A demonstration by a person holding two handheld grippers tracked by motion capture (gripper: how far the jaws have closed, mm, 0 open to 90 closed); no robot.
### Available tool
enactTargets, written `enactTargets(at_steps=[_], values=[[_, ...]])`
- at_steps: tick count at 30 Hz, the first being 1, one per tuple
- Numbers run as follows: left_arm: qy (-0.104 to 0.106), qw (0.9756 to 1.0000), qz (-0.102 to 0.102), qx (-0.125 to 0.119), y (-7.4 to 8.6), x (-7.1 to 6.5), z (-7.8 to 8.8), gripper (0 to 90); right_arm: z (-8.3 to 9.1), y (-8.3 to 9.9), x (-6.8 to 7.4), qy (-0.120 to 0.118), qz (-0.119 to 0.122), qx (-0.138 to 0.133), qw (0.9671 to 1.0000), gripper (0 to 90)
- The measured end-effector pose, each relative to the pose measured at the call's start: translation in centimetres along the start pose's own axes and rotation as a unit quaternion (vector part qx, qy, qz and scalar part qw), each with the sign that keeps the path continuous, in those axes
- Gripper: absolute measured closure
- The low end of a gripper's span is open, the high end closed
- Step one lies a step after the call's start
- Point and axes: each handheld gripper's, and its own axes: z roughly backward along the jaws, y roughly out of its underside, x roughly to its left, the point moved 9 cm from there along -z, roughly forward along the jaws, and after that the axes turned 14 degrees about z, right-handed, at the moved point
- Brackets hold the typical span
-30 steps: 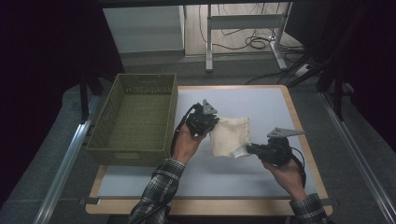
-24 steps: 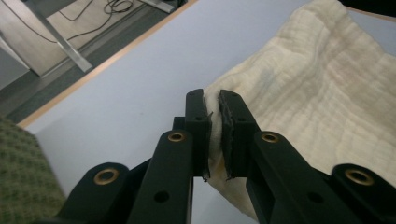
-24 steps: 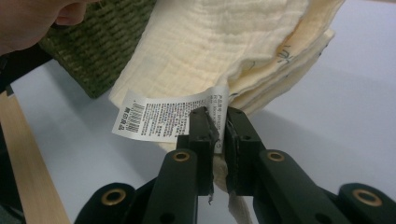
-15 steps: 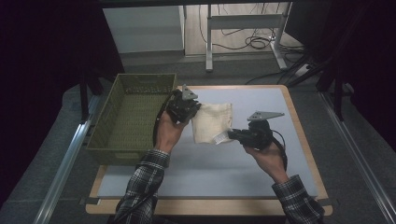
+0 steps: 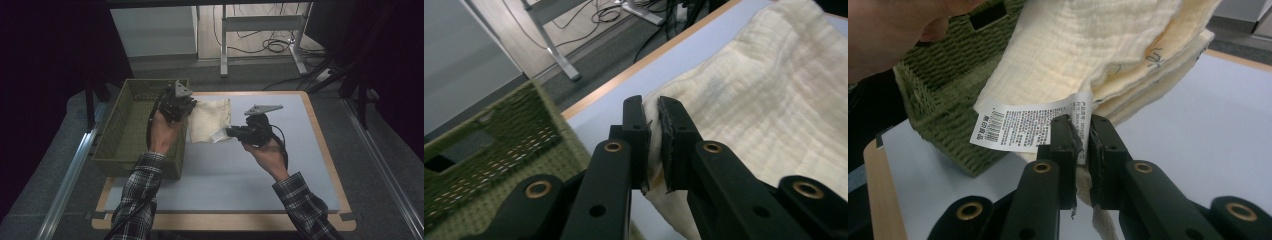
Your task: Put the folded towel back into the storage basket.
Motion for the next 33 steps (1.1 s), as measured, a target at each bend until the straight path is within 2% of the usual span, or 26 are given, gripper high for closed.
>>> enactTargets(at_steps=[1, 4, 6, 10, 25, 33], values=[[0.000, 1.0000, 0.000, 0.000, 0.0, 0.0, 0.0, 82.7, -0.3, -0.5, 0.2, -0.001, 0.002, -0.001, 1.0000, 82.3], [-0.014, 0.9999, -0.002, 0.000, -0.3, 1.4, 0.6, 82.7, -0.9, -1.4, 0.4, -0.002, 0.007, -0.005, 1.0000, 82.3], [-0.026, 0.9996, -0.012, 0.001, -0.5, 2.1, 1.0, 82.7, -1.5, -2.1, 0.7, -0.006, 0.008, -0.007, 0.9999, 82.3], [-0.043, 0.9990, -0.012, 0.001, -0.4, 3.6, 1.9, 82.7, -3.1, -3.3, 1.5, -0.014, 0.008, -0.010, 0.9998, 82.3], [-0.089, 0.9956, 0.028, 0.007, 2.6, 10.6, 4.5, 82.7, -10.6, -6.4, 5.9, -0.040, 0.039, 0.005, 0.9984, 82.3], [-0.102, 0.9938, 0.040, 0.016, 4.2, 13.2, 4.8, 82.6, -14.6, -7.2, 8.2, -0.050, 0.052, 0.030, 0.9969, 82.3]])
